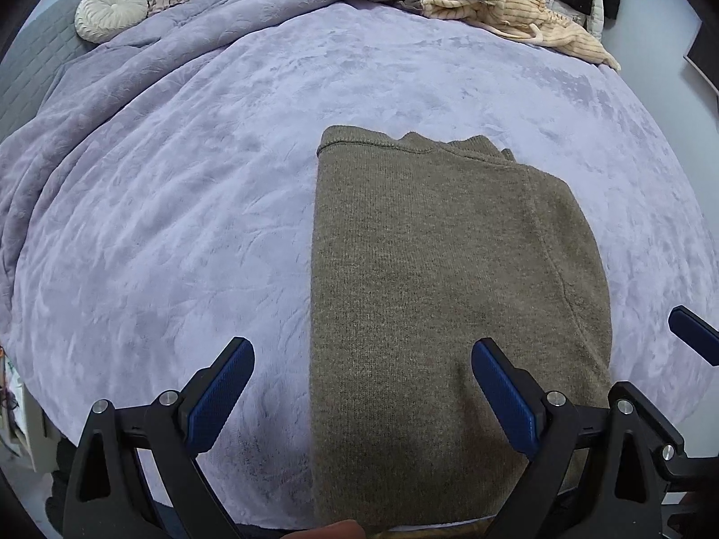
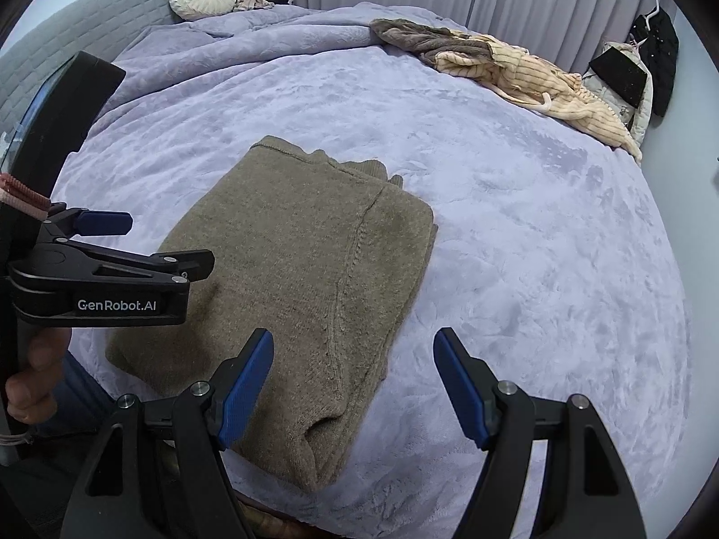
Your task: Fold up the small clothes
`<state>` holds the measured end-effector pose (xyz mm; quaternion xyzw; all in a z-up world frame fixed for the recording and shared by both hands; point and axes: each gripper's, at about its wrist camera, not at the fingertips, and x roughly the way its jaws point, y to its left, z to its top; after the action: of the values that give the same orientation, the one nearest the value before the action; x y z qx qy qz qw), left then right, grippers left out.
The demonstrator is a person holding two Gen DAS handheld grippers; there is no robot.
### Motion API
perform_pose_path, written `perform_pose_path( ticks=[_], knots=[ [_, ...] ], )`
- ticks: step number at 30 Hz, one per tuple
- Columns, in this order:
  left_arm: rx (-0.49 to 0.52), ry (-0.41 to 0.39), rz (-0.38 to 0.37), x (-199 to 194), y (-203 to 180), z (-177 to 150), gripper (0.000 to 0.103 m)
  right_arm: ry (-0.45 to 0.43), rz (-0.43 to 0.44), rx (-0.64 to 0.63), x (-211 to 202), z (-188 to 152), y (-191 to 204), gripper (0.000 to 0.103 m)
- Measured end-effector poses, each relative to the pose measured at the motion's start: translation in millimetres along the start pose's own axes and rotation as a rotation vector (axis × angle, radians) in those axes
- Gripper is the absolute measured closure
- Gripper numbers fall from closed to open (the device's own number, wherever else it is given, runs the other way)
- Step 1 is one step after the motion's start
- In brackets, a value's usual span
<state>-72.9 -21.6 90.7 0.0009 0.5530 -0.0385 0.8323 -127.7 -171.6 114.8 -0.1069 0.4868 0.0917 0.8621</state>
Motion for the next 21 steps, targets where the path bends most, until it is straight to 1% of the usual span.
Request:
perform_pose_path(
  ticks=[10,15,21],
  knots=[
    [0.007,0.001,-0.040,3,5,6,0.005,0.039,-0.004,-0.029,10,12,14,0.026],
    [0.005,0.008,-0.039,6,6,6,0.005,0.057,-0.009,-0.062,13,15,23,0.026],
    [0.004,0.006,-0.038,8,10,7,0.005,0.074,-0.013,-0.070,17,17,26,0.026]
  ],
)
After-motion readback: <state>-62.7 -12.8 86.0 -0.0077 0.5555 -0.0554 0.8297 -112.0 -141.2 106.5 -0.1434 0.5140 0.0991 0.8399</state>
